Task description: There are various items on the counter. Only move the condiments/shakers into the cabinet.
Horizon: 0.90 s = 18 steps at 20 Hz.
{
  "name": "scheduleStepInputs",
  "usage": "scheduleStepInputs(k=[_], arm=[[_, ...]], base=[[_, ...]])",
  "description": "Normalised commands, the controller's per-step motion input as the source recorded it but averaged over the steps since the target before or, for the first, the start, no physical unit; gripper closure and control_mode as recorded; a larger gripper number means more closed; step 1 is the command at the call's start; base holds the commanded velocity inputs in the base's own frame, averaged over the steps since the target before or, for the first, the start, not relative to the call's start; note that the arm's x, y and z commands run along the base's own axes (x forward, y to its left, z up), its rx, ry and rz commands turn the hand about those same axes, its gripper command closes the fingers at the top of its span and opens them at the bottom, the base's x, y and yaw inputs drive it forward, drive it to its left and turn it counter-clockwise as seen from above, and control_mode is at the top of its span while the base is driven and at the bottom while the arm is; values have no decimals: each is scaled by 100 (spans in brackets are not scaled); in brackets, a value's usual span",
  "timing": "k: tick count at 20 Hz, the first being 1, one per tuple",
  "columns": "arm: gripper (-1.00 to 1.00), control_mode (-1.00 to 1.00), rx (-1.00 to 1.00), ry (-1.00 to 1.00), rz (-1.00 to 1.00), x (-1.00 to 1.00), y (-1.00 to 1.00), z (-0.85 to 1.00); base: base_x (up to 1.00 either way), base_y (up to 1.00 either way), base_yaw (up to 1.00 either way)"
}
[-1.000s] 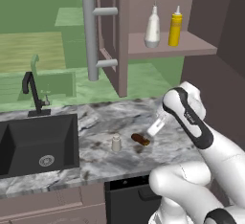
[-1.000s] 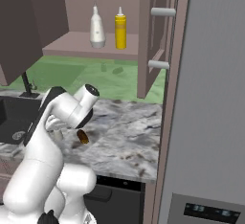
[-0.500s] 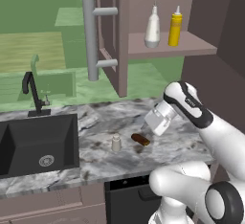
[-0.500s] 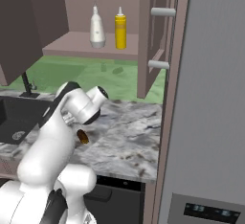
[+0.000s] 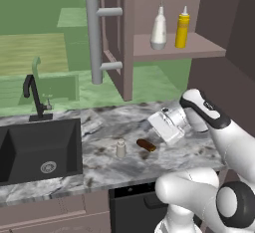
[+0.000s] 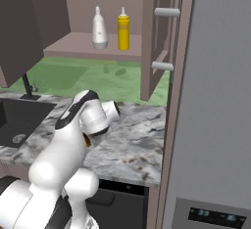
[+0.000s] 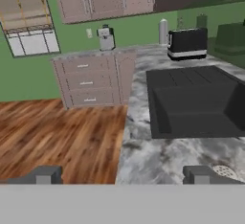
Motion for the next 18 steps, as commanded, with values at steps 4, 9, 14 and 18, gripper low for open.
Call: scheduleStepInputs(k=[4,9,14,18], arm=[[-100,-100,8,-4,0,0,9,0],[-100,-100,-4,0,6,0,36,-8],[-100,-100,0,7,5,3,22,-12],[-100,-100,0,8,6,2,5,-19]], base=[[0,0,0],[0,0,0],[0,0,0],[0,0,0]])
